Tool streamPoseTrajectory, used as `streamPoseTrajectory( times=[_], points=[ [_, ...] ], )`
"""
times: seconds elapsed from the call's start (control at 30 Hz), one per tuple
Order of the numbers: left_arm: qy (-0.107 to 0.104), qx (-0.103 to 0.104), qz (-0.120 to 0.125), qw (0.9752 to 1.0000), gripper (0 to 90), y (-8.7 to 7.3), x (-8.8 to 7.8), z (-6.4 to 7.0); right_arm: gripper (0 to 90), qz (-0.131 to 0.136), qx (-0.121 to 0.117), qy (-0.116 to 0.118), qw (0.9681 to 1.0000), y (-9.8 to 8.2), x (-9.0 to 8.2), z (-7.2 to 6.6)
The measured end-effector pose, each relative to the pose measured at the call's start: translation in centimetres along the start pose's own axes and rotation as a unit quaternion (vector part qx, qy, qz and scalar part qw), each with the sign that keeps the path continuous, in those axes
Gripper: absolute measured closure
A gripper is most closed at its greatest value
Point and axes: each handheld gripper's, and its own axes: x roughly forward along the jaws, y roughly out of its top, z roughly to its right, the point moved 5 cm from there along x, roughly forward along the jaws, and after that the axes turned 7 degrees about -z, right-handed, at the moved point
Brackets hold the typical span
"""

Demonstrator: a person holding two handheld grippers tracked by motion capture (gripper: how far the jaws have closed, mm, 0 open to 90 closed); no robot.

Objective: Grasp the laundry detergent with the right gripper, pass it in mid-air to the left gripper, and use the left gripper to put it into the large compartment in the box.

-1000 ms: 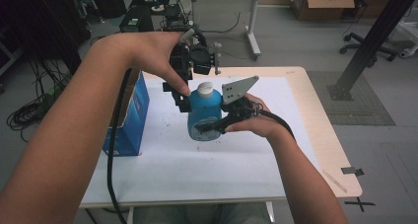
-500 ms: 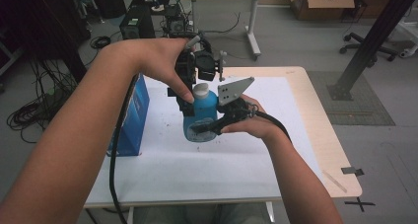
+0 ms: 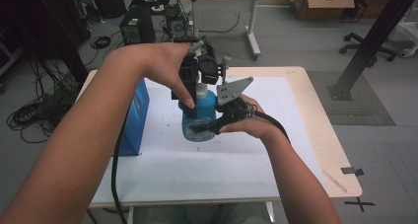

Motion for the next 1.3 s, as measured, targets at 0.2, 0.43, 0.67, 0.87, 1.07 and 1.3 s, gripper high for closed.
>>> streamPoseTrajectory(
  times=[0.2, 0.43, 0.67, 0.87, 1.07, 1.3],
  points=[
    [0.002, 0.008, -0.006, 0.9999, 6.1, 0.4, 0.1, 0.1, 45.9, 0.000, 0.000, -0.001, 1.0000, 0.1, 0.1, 0.0],
    [0.000, 0.014, -0.006, 0.9999, 10.2, 0.7, 0.3, 0.1, 45.8, -0.002, -0.003, -0.003, 1.0000, 0.1, 0.1, 0.0],
    [-0.002, 0.017, -0.006, 0.9998, 17.4, 0.7, 0.3, 0.2, 45.8, -0.002, -0.001, -0.005, 1.0000, 0.1, 0.0, 0.0],
    [-0.002, 0.024, -0.008, 0.9997, 21.1, 0.9, 0.4, 0.2, 45.8, -0.002, -0.002, -0.005, 1.0000, 0.2, 0.1, 0.0],
    [-0.007, 0.024, -0.010, 0.9996, 26.1, 1.0, 0.5, 0.4, 45.8, 0.002, 0.002, -0.006, 1.0000, 0.4, -0.1, 0.1],
    [-0.009, 0.025, -0.012, 0.9996, 32.7, 1.1, 0.5, 0.4, 45.8, -0.001, 0.000, -0.008, 1.0000, 0.4, -0.1, 0.1]
  ],
)
